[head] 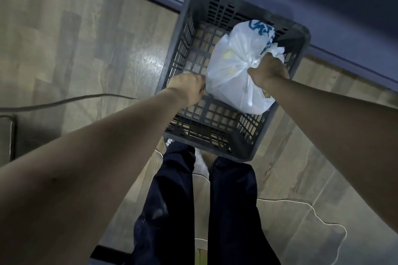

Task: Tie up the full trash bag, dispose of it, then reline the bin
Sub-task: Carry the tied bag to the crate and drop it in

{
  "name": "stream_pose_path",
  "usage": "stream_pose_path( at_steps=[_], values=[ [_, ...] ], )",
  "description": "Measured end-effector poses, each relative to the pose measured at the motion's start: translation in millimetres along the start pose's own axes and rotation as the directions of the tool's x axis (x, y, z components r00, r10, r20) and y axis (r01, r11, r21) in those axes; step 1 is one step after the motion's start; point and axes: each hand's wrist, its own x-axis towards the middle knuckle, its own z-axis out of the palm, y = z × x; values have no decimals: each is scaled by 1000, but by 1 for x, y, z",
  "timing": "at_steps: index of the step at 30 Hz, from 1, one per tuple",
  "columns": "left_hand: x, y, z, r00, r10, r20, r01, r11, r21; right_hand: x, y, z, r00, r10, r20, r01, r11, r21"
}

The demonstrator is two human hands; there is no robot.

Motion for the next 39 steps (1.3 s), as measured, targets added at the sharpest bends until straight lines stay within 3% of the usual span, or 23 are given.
stream_pose_path(
  at_steps=[18,30,39],
  values=[
    [-99,43,-71,996,81,-22,-75,974,213,-115,38,-51,995,40,-90,-24,985,171],
    [-168,170,-131,974,194,-119,-151,941,302,-219,122,-137,991,-61,-119,85,973,216],
    [-186,253,-134,949,299,-102,-234,882,409,-268,221,-157,982,89,-167,-45,968,249]
  ],
)
